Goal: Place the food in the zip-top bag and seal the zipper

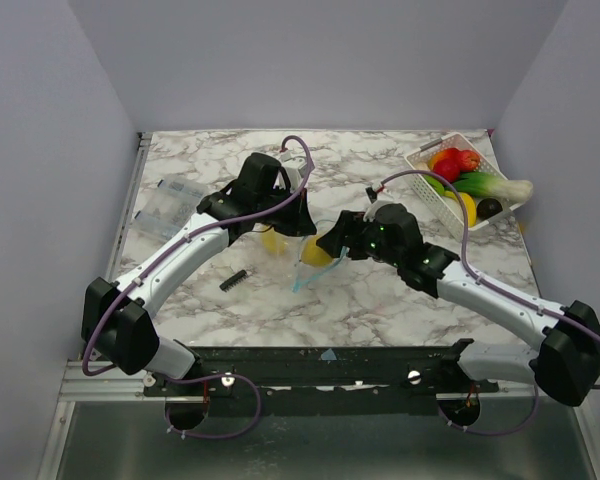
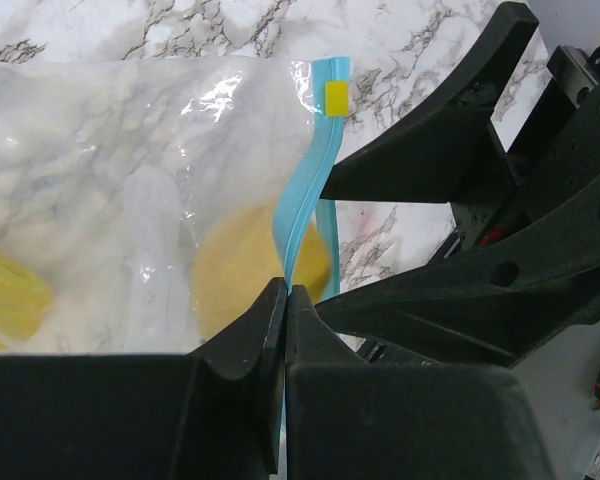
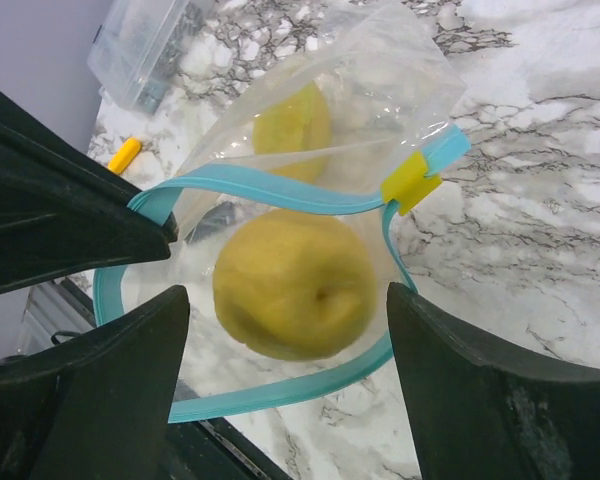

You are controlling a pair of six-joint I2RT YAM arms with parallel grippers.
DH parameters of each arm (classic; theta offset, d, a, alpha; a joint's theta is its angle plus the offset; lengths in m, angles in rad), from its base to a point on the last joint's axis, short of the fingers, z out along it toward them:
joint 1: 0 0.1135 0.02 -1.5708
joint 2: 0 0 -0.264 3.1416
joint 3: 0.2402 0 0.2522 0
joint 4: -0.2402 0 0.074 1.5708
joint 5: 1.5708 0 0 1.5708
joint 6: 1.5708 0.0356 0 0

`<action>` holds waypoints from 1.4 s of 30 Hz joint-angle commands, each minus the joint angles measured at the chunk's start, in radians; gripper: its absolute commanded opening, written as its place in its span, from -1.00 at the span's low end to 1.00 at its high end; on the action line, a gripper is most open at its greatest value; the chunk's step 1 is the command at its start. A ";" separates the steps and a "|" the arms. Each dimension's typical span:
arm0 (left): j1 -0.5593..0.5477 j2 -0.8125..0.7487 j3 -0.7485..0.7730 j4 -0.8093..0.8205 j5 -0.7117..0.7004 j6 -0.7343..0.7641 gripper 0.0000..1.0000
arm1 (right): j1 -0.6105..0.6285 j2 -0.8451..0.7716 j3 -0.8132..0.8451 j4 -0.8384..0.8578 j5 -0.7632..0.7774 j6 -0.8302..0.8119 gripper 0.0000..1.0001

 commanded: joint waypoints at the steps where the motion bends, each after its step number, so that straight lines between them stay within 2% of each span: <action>1: -0.003 -0.027 -0.004 0.017 0.023 -0.003 -1.00 | 0.007 0.016 0.043 -0.017 0.049 0.039 0.67; 11: -0.004 -0.026 -0.001 0.010 0.004 0.002 -1.00 | 0.006 -0.051 0.070 -0.092 0.078 0.008 0.67; 23: -0.004 -0.003 0.012 -0.022 -0.034 -0.003 -1.00 | 0.005 -0.222 0.133 -0.376 0.430 -0.061 0.65; 31: -0.003 0.003 0.070 -0.122 -0.050 -0.021 -1.00 | -0.017 -0.272 0.160 -0.479 0.604 -0.020 0.79; 35: -0.004 -0.005 0.082 -0.168 -0.030 -0.033 -1.00 | -0.117 -0.217 0.191 -0.504 0.577 -0.014 0.85; 42: -0.006 -0.036 0.084 -0.224 -0.111 0.035 -1.00 | -0.412 -0.131 0.185 -0.421 0.342 -0.037 0.86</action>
